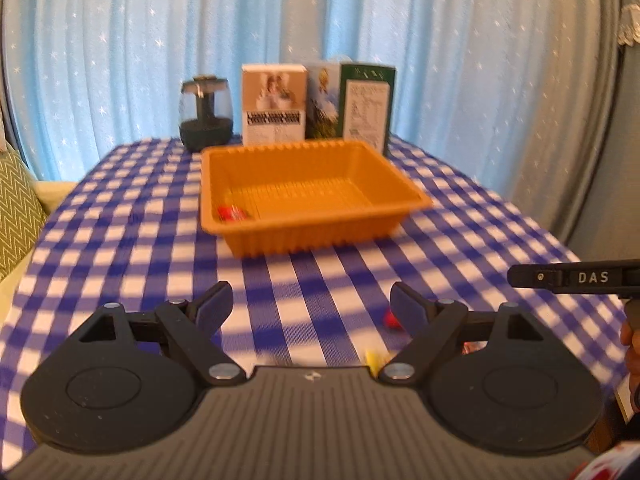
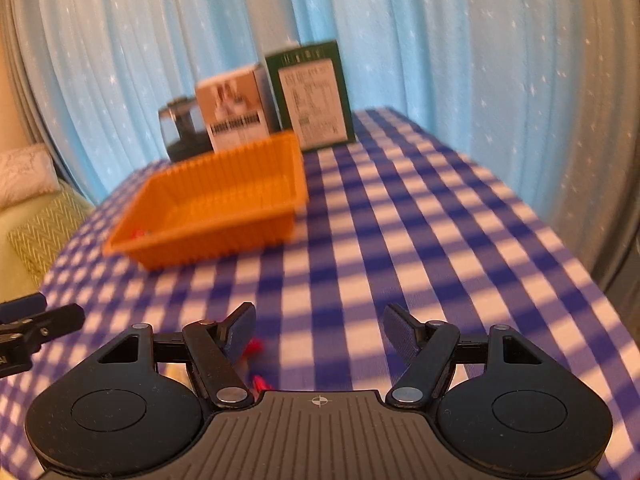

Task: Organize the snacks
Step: 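Move both grippers back from the tray toward the snack pile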

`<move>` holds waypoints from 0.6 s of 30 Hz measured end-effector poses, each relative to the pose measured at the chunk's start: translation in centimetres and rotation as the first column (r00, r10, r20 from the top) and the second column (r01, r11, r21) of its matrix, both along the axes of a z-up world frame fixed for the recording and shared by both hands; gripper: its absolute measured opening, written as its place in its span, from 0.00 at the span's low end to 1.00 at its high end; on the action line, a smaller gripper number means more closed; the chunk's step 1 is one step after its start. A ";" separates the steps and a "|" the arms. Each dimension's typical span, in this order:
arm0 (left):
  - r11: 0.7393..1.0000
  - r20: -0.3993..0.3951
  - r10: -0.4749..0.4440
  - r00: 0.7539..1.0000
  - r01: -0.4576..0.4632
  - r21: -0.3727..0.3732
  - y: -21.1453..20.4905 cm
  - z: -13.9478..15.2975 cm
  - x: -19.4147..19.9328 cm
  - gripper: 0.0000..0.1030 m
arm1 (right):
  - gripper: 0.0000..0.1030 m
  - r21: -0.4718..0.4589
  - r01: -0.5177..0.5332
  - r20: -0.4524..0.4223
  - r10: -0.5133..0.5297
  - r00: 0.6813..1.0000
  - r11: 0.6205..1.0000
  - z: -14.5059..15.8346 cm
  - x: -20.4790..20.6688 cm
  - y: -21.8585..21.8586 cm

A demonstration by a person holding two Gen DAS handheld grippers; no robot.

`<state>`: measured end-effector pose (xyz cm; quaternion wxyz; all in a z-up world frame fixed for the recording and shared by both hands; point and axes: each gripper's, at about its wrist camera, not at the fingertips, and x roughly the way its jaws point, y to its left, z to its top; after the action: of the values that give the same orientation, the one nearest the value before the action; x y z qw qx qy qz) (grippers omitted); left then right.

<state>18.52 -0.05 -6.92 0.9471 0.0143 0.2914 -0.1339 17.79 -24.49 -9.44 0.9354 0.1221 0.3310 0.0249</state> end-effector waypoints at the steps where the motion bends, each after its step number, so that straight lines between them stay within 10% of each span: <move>1: 1.000 -0.010 -0.009 1.000 0.009 0.001 -0.1 -0.3 -0.6 0.81 | 0.69 0.004 0.002 -0.015 -0.002 1.000 1.000 -0.4 -0.7 -0.1; 18: 0.938 -0.150 -0.333 0.931 0.343 0.047 -6.4 -4.1 -3.6 0.30 | 0.69 0.038 0.066 -0.092 -0.062 0.994 0.997 -2.3 -4.0 -1.6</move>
<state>14.92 -6.41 -11.06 0.8860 0.0891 0.3548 -0.2848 13.79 -26.05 -11.78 0.9169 0.1527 0.3687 -0.0038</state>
